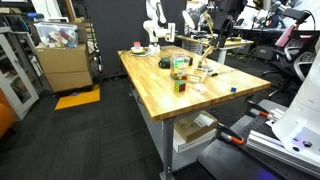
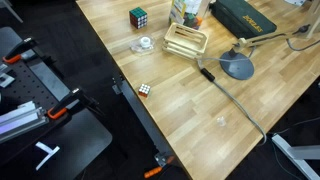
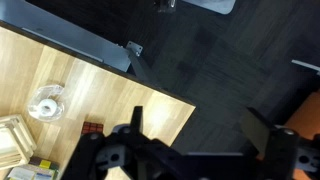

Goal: Put the cello tape holder in the wooden box

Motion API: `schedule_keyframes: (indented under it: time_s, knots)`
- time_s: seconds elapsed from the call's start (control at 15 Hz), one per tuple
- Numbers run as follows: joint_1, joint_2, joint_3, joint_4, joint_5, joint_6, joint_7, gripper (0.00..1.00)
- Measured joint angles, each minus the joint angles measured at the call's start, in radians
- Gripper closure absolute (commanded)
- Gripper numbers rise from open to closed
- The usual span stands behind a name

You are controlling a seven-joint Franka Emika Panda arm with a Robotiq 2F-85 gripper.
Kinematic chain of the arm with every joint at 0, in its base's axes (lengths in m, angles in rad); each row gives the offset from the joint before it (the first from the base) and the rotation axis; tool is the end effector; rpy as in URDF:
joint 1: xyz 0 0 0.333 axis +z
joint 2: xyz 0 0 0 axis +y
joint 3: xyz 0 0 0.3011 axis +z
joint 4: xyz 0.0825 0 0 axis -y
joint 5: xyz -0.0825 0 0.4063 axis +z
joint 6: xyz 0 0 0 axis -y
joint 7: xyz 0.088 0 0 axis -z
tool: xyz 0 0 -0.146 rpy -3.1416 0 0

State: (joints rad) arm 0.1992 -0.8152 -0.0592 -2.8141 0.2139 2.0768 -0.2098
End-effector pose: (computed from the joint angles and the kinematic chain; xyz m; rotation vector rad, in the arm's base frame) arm 0.3343 0.0702 0.3694 -2.8809 -0.3910 -0.1178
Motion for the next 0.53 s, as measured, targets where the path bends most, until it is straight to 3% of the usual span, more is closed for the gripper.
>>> schedule_keyframes:
  time_s: [0.53]
  knots:
    - [0.000,0.008,0.000,-0.010,0.000,-0.003,0.000,0.00]
